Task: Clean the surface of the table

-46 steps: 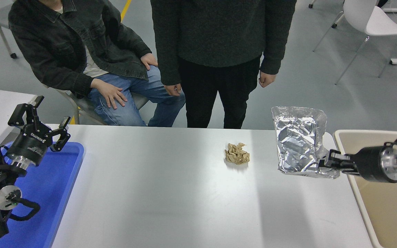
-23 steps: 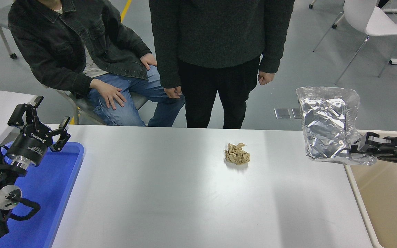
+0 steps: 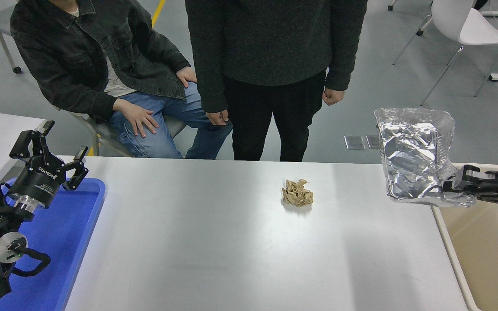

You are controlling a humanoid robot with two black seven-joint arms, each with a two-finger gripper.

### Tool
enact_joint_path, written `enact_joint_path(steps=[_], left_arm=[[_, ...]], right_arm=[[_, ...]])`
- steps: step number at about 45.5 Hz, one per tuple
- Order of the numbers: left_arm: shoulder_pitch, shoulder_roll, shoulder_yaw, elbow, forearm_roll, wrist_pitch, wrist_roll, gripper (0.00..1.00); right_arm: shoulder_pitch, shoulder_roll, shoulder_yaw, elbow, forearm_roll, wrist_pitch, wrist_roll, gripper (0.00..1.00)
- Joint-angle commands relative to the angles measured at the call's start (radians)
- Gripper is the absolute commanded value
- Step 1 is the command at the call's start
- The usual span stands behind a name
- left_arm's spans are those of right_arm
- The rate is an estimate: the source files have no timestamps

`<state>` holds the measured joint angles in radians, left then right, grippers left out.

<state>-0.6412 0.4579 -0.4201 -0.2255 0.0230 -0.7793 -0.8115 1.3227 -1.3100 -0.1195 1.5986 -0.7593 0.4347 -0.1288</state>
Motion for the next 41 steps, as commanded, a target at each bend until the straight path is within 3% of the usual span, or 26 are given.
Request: enact_joint_path(steps=[1,12,30,41], left_arm=[[0.0,-0.001,0.0,0.0,0.0,0.0,0.0,1.0],[0.0,0.001,0.0,0.0,0.0,0.0,0.0,1.0],[0.0,0.001,0.0,0.0,0.0,0.0,0.0,1.0],[0.0,0.001,0.0,0.0,0.0,0.0,0.0,1.0]], right_arm=[[0.006,-0.011,0.003,-0.022,0.003,-0.008,0.0,0.0],[0.013,-0.028,0.008,-0.109,0.044,-0.065,0.0,0.0],[-0.075,0.001,-0.042,-0.308,0.041,-0.273,0.0,0.0],[-0.24,0.176,-0.042,-0.557,0.041,-0.438,0.006,0.0]])
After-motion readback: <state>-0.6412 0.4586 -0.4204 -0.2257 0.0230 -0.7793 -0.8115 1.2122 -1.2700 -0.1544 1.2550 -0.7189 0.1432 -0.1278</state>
